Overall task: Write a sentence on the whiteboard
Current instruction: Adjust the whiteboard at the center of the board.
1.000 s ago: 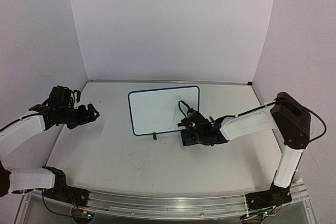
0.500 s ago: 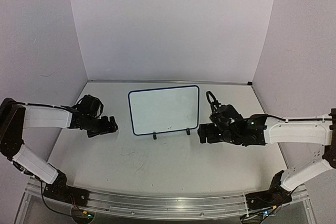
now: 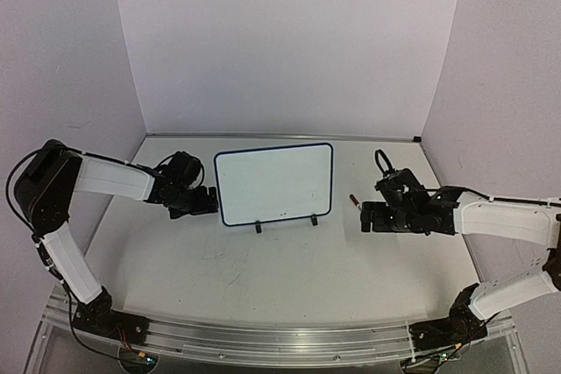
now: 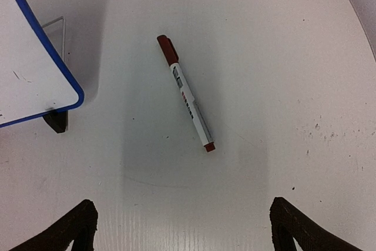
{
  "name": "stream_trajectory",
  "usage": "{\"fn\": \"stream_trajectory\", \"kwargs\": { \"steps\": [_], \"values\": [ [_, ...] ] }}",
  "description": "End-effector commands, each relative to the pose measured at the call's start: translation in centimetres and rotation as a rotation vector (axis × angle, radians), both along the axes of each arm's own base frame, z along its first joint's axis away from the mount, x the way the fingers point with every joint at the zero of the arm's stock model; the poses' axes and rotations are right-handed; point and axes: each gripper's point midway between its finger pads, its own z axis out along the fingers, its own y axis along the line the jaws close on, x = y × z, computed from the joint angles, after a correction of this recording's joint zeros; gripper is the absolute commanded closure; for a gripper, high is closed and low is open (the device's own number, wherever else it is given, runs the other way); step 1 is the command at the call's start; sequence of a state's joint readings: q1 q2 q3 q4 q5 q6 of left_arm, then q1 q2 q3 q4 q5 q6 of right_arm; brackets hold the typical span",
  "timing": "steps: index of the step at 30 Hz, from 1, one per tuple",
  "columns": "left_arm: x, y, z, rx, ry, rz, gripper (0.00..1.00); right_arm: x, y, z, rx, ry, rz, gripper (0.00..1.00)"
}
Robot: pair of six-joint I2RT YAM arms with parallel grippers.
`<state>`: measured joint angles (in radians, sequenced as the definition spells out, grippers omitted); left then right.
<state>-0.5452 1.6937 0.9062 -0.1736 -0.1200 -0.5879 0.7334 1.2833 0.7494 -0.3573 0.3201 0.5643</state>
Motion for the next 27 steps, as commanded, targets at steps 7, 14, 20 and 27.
{"fn": "stream_trajectory", "kwargs": {
  "steps": [7, 14, 20, 27],
  "values": [
    [1.7, -3.0, 1.2, -0.016, -0.054, 0.001, 0.05, -0.5, -1.0, 0.4, 0.016, -0.005, 0.005, 0.02],
    [2.1, -4.3, 1.1, -0.053, -0.058, -0.015, 0.05, 0.0, -1.2, 0.0, 0.021, 0.031, 0.038, 0.02],
    [1.4, -3.9, 1.2, -0.043, -0.055, -0.018, 0.03, 0.9, -1.0, -1.3, 0.055, 0.117, 0.082, 0.02],
    [-0.5, 0.8, 3.9, 0.04, -0.077, 0.038, 0.01, 2.9, -0.7, -3.9, 0.052, 0.279, 0.144, 0.18]
  ]
}}
